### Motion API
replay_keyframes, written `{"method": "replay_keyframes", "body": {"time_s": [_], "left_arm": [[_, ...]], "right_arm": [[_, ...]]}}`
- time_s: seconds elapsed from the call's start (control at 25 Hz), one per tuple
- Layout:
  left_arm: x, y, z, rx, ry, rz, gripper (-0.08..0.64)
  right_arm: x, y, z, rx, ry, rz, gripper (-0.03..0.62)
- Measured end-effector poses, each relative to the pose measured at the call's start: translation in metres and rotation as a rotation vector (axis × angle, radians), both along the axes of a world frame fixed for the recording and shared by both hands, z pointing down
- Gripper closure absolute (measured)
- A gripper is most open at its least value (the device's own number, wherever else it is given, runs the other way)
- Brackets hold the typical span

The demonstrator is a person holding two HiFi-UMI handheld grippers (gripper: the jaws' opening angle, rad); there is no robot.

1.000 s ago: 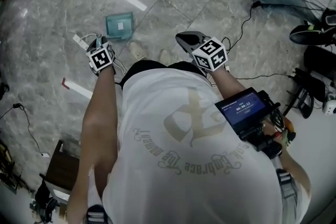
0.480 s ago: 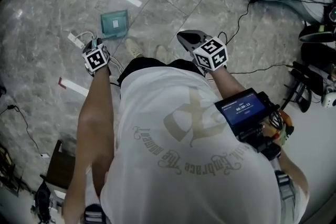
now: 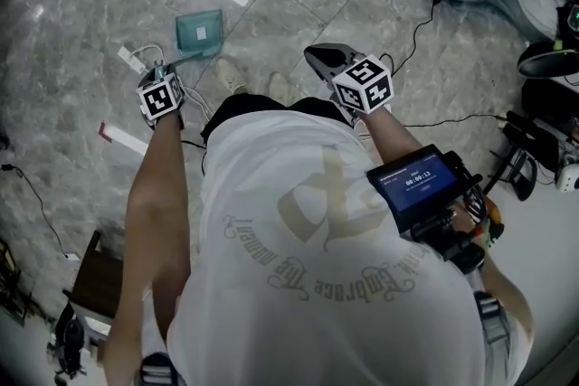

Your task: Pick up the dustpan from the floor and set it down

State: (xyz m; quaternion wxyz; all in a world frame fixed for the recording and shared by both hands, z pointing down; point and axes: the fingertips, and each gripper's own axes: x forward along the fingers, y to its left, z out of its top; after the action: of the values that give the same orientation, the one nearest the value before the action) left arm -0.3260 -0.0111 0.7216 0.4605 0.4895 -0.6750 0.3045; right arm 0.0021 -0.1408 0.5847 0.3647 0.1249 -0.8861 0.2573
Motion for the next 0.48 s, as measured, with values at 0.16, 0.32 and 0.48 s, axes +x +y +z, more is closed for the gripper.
{"method": "replay_keyframes", "body": {"time_s": [0.16,0.32,0.48], "left_arm": [[0.006,0.004,-0.010,0.023,-0.002,0.007,0.354],[0.005,0.018,-0.027,0.043,-0.019,0.003,0.347],[0.003,0.027,-0.047,0.091,-0.035,-0.024,0.347]], "right_arm": [[0.003,0.003,-0.001,0.005,-0.016,-0.016,0.575],[-0.002,0.005,-0.008,0.012,-0.051,-0.034,0.575],[-0.009,0.007,-0.010,0.018,-0.084,-0.055,0.575]]}}
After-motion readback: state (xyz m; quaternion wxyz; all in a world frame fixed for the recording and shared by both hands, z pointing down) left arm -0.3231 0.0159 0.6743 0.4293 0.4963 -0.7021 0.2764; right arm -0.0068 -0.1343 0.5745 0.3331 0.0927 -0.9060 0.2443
